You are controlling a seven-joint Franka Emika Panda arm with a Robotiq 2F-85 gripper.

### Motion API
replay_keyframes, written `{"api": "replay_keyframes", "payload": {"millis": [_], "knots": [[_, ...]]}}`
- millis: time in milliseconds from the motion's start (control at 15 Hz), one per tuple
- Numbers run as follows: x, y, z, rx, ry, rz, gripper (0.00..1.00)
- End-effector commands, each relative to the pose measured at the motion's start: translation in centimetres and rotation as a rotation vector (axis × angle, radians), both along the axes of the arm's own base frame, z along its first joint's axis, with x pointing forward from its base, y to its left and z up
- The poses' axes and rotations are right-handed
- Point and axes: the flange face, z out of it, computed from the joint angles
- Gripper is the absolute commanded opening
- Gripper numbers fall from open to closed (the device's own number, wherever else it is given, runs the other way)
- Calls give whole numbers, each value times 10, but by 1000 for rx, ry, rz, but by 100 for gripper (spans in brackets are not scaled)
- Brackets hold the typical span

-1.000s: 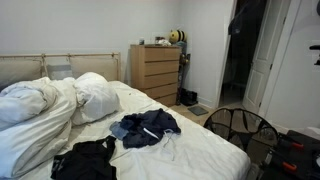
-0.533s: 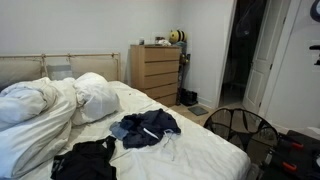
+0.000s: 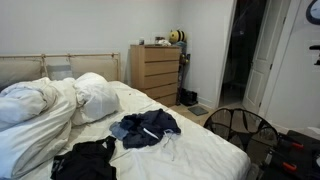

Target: Put some of the clothes on the bed in the laundry hamper

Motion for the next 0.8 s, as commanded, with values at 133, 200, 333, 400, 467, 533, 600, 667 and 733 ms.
{"api": "replay_keyframes", "payload": {"millis": [133,200,333,400,467,533,600,667,733], "knots": [[3,-8,-4,27,-2,8,32],[3,-8,-4,33,0,10,38],[1,-7,-5,49,10,16,54],[0,-8,-5,59,16,17,62],[-1,-8,-7,66,20,16,69],[-1,-9,-8,74,24,15,76],[-1,-10,-8,77,27,12,84],[-1,-11,-9,78,29,8,91],[0,-12,-9,78,30,5,99]]}}
